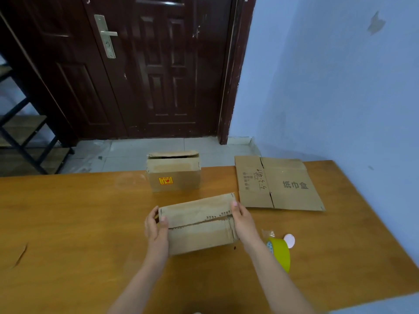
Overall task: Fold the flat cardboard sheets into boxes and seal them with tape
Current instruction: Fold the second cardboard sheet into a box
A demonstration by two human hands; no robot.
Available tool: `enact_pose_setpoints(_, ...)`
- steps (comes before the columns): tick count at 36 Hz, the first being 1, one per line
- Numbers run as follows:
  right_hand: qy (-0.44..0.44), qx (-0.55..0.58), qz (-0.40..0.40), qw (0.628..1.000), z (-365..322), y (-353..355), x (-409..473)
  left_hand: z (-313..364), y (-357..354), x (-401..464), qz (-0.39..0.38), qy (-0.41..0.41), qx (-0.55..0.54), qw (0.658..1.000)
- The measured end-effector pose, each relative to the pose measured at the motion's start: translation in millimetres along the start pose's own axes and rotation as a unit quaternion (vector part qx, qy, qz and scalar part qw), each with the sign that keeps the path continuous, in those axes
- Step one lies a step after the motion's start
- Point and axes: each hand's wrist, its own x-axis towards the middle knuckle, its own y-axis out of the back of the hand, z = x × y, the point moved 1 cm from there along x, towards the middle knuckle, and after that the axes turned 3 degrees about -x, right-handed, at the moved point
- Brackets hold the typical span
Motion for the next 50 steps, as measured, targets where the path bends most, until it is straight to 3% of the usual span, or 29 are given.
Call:
enact_pose_setpoints(2, 0.026, 0.022, 0.023, 0.999, 7, 3, -5, -4, -1, -1, 0.010, 0.023, -0.022, 0.999)
enact_pose_setpoints(7, 0.089, 0.087, 0.036, 0.992, 21, 12, -21, -11, -5, -4, -0.023, 0.150, -0.219, 0.964)
enact_pose_setpoints(12, 0.135, 0.113, 0.031, 0.984, 33, 19, -28, -10, 0, -8, 0.000, 0.128, -0.253, 0.959)
enact_pose_setpoints(22, 0.077, 0.114, 0.027, 0.990, 69, 1, -21, -37, 23, -4, -0.039, 0.069, -0.092, 0.993)
enact_pose_setpoints(25, 0.036, 0.115, 0.024, 0.992, 90, -9, -17, -48, 30, -5, -0.017, 0.036, -0.023, 0.999)
enact_pose_setpoints(29, -0.007, 0.058, 0.036, 0.998, 116, -19, -12, -61, 37, -4, 0.009, 0.017, 0.055, 0.998)
enact_pose_setpoints(33, -0.028, -0.027, 0.037, 0.999, 132, -21, -9, -70, 42, -4, -0.011, -0.037, 0.139, 0.990)
enact_pose_setpoints(39, -0.031, -0.076, 0.005, 0.997, 135, -22, -3, -76, 47, -4, -0.045, -0.009, 0.122, 0.991)
enact_pose_setpoints(50, 0.005, -0.063, 0.006, 0.998, 123, -21, 2, -70, 65, 12, -0.126, -0.008, 0.126, 0.984)
